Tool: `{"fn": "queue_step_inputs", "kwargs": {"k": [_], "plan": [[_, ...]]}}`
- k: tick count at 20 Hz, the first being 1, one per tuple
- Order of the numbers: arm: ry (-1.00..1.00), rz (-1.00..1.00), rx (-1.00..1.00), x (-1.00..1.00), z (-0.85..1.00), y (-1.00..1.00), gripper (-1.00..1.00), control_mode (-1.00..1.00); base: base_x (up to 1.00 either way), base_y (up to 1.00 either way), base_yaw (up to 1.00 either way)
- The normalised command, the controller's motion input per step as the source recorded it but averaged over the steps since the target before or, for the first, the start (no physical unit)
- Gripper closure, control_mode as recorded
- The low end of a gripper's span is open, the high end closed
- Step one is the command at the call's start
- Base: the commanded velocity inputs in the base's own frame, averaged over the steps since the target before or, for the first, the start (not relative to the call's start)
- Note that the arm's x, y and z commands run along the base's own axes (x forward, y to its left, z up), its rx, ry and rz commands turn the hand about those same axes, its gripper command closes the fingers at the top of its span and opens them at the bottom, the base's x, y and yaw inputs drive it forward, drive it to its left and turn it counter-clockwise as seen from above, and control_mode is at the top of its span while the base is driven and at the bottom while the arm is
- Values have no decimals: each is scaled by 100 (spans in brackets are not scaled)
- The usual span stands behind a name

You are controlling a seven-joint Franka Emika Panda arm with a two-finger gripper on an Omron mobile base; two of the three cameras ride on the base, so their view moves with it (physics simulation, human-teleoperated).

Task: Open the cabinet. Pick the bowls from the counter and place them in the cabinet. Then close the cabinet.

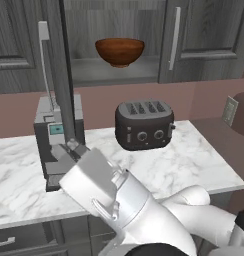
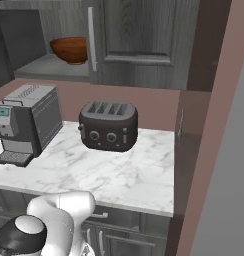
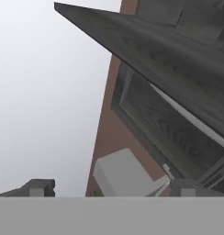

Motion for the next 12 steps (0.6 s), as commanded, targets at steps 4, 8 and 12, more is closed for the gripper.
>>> {"fn": "queue_step_inputs", "kwargs": {"k": [4,8,12], "plan": [[4,-10,0,-59,0,16,-100,-100,0,0,0],[10,-11,0,-27,0,21,-100,-100,0,0,0],[11,-17,0,-8,1,39,-100,-100,0,0,0]]}}
